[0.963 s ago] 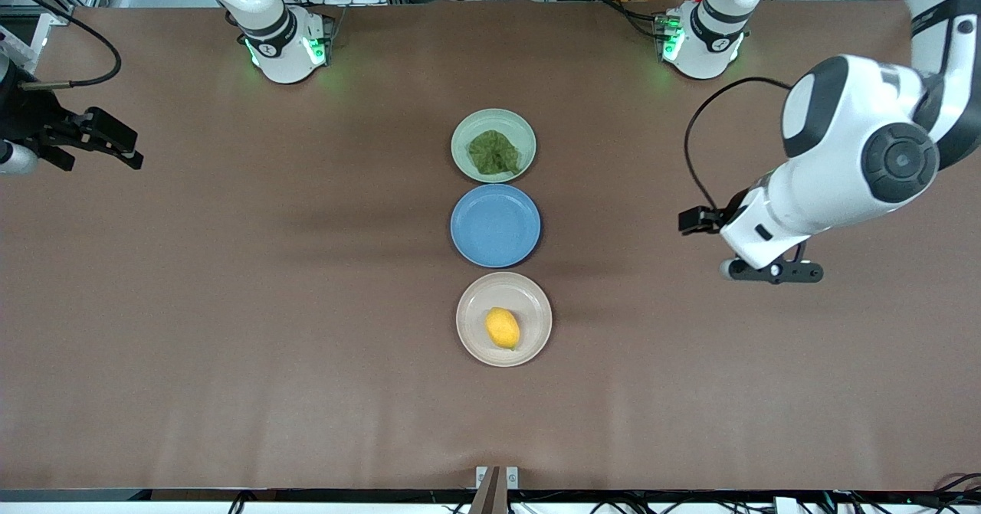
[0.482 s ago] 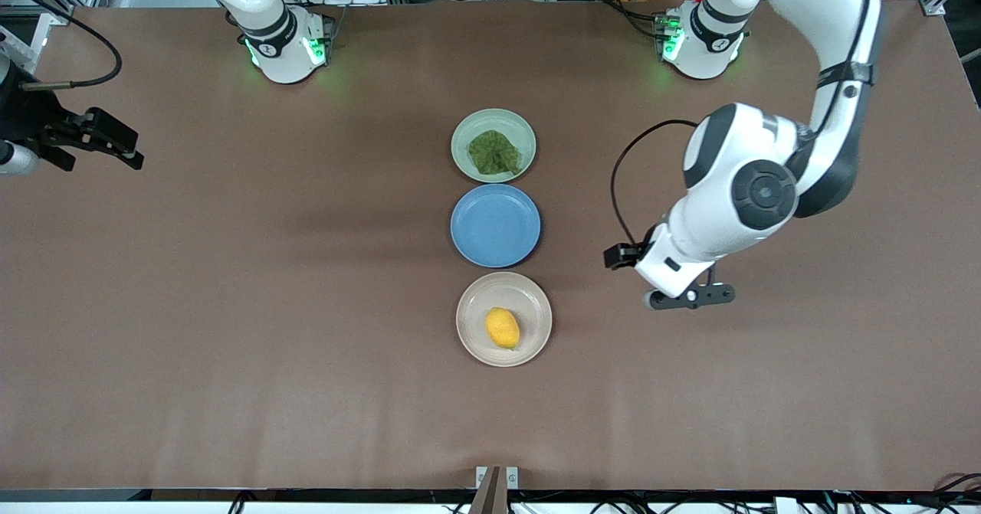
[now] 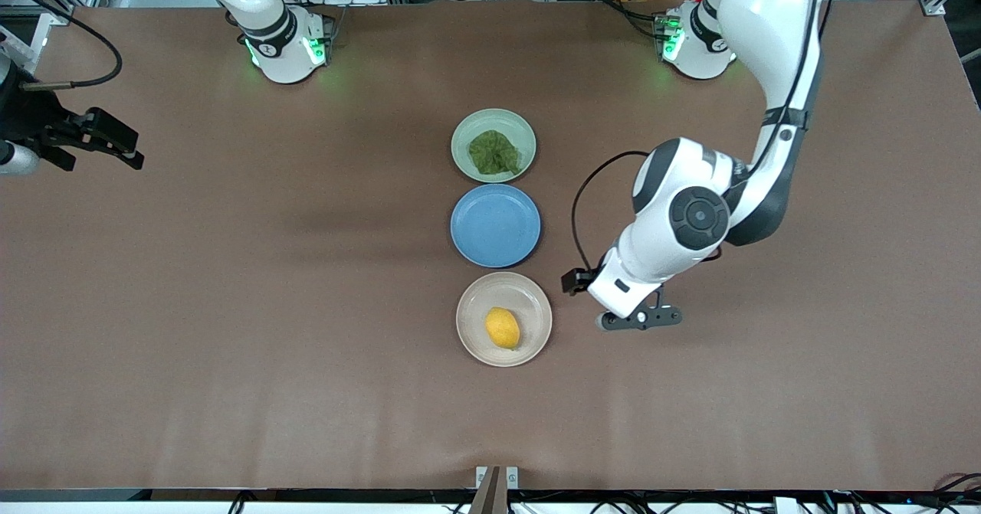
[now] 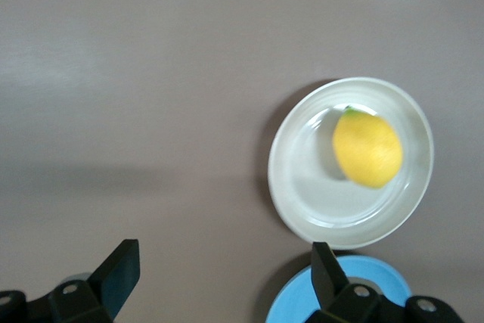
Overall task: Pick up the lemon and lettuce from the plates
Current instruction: 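Move the left gripper over the yellow lemon on the cream plate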
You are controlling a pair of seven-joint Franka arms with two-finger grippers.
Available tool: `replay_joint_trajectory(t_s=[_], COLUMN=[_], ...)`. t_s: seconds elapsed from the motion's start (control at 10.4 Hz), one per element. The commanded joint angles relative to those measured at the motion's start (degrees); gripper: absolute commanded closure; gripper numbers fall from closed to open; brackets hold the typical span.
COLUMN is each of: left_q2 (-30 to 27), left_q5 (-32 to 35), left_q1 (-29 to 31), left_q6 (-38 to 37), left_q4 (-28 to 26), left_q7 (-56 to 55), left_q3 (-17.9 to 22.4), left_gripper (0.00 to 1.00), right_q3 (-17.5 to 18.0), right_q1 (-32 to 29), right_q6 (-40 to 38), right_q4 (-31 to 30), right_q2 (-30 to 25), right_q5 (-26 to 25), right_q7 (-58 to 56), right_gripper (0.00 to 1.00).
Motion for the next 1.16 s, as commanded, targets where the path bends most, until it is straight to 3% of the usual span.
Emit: replay_joint_trajectory(t_s=[0.0, 0.39, 1.06], left_q2=[2.92, 7.48, 14.52], left_q5=[-2.37, -4.22, -4.14], left_q1=[-2.29, -5.99, -9.16], left_q6=[3.88, 13.9, 22.26], left_q4=[2.93, 3.37, 5.92], left_q7=[-2.53, -5.87, -9.47], left_q3=[0.07, 0.07, 0.69], left_gripper=[0.0, 0.0, 0.0], right_q3=[0.31, 0.31, 0.31], right_q1=[-0.32, 0.11, 2.13], right_q6=[-0.66, -0.75, -2.41], right_q4=[0.54, 0.54, 0.19], right_q2=[-0.02, -0.02, -0.19], right_q5=[0.35, 0.35, 0.35], right_q7=[-0.04, 0.14, 4.78], right_gripper=[0.0, 0.0, 0.0])
